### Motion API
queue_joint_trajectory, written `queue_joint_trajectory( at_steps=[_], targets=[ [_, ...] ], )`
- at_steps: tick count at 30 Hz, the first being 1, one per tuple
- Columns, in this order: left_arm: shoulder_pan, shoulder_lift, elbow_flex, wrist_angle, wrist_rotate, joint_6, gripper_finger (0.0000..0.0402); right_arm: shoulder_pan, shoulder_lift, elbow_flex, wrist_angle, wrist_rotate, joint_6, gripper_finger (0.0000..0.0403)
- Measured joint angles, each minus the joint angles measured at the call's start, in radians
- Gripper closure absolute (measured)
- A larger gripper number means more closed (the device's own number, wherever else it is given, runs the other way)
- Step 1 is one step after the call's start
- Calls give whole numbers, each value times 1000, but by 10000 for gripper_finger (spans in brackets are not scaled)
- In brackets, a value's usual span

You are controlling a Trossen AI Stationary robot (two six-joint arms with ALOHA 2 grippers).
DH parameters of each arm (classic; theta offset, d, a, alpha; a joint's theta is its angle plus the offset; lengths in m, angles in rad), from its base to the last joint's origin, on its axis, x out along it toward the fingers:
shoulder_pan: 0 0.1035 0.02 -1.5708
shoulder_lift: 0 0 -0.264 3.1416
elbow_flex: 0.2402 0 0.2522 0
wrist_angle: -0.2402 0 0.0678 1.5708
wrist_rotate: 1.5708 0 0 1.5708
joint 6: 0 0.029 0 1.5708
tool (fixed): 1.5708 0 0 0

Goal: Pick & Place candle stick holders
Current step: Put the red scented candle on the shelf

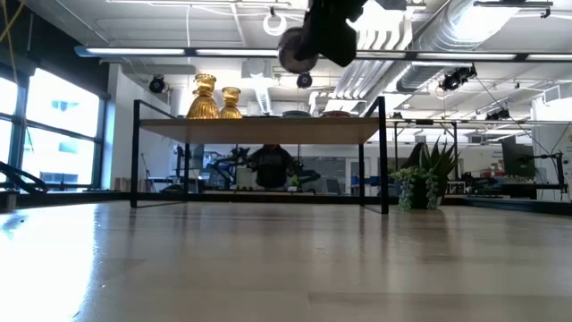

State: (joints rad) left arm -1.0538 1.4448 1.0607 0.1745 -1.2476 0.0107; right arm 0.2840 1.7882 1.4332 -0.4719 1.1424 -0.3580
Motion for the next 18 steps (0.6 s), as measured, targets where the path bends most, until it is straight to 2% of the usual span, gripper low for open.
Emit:
queue_joint_trajectory(
  at_steps=[3,10,18],
  targets=[
    [0,0,0,0,4,-12,82,-34,1,-30,43,-61,-11,224],
    [0,0,0,0,10,-49,82,-134,2,-130,79,-91,-18,224],
    [0,0,0,-15,34,-73,82,-196,0,-218,237,-92,-91,224]
  ],
)
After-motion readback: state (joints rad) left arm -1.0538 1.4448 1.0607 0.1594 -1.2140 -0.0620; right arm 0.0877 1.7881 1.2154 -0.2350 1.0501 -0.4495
